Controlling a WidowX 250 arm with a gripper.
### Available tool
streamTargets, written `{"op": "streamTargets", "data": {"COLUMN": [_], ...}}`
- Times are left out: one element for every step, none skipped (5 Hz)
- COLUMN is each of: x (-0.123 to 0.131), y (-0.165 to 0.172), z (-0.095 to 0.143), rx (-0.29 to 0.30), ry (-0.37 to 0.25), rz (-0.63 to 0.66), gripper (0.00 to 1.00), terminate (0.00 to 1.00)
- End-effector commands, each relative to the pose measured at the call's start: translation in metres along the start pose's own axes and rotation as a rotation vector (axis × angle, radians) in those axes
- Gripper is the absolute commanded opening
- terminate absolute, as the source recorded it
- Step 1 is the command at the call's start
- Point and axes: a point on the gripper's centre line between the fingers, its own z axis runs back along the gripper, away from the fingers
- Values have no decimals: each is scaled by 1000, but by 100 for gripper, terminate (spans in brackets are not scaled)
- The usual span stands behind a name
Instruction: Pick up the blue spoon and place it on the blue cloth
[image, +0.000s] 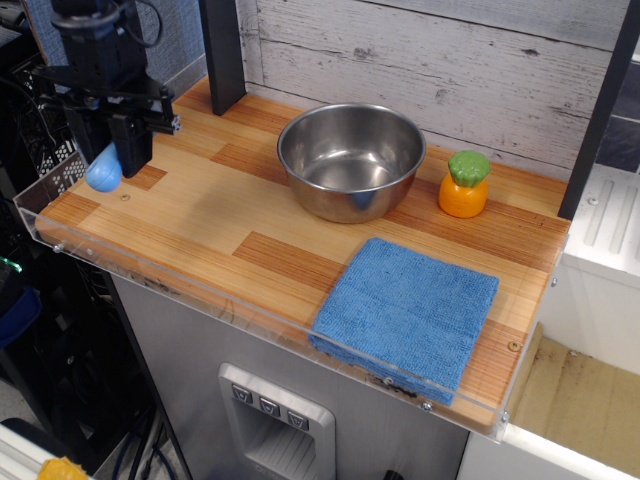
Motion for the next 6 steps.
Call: {"op": "streamTargets", "data": {"x": [-32, -45, -50, -43, -37, -33], "y": [-89, -138, -184, -218, -229, -226], "z": [17, 4, -13, -36, -51, -59], "rx": [-47, -26, -3, -30, -15, -4], "ry": [-68, -61, -45, -19, -6, -13], "rz": [-112, -144, -126, -98, -62, -37], "gripper": [0, 0, 0, 0, 0, 0], "terminate": [0, 0, 0, 0, 0, 0]}}
